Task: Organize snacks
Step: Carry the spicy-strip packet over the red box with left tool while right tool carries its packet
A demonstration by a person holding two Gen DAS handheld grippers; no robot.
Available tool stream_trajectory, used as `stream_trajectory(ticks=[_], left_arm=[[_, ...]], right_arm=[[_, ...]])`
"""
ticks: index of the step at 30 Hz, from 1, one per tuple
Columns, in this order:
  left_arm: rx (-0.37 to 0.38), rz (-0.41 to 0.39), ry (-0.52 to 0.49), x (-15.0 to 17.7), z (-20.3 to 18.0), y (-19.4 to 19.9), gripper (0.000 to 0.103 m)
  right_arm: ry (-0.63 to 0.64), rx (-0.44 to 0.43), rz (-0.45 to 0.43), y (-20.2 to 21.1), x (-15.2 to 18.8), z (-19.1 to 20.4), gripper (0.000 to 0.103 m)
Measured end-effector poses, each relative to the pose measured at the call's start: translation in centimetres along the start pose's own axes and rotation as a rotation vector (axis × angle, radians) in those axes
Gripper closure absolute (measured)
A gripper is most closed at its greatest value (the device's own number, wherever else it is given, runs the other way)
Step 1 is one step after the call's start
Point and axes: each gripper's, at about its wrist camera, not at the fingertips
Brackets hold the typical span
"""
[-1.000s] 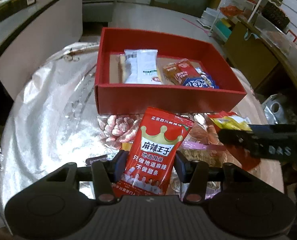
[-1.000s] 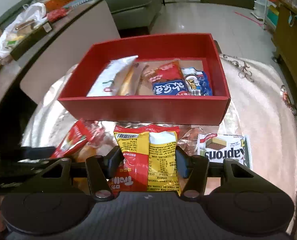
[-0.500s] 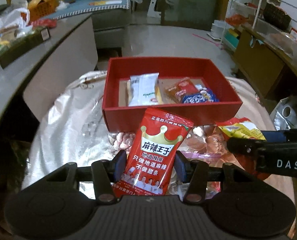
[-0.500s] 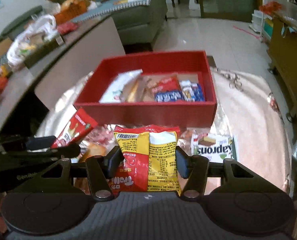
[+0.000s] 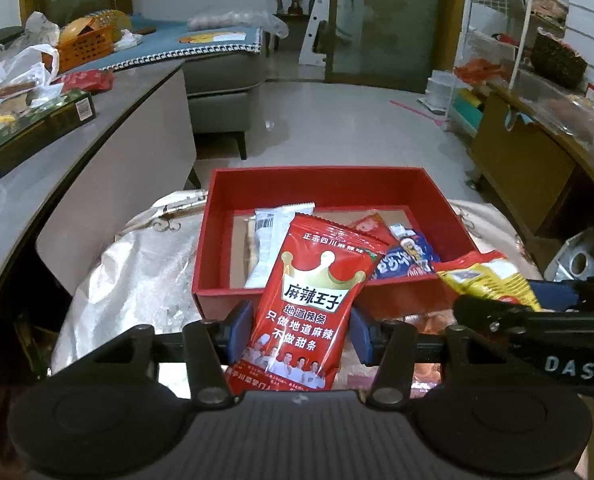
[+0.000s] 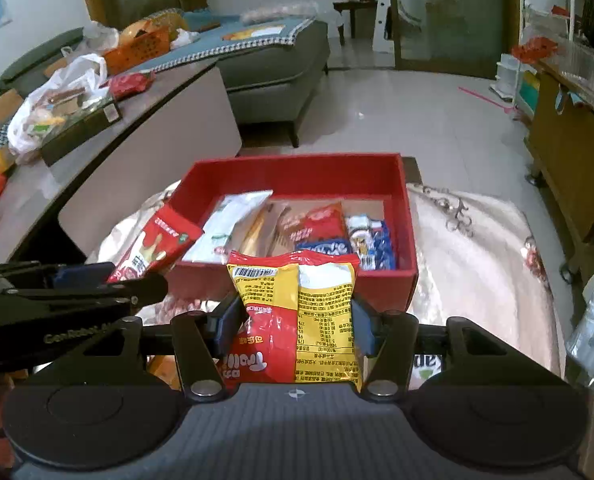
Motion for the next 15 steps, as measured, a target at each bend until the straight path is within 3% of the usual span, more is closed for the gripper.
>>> stream_trajectory(ticks=[6, 15], left_arm=[[-0.004, -0.028, 0.004, -0.8, -0.2, 0.0, 0.058], [-0.006, -0.058, 0.005, -1.6, -0.5, 0.2, 0.058]], right_arm=[[0.016, 0.048, -0.037, 0.3, -0.7, -0.5, 0.039], [0.015, 0.045, -0.075, 0.2, -1.6, -0.3, 0.039]])
Point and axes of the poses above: each gripper's, at about its wrist camera, not at the fingertips, and y roughly against the way its jaws point, z to its left, x to its underside, and after that the axes turned 3 degrees about y, right-handed
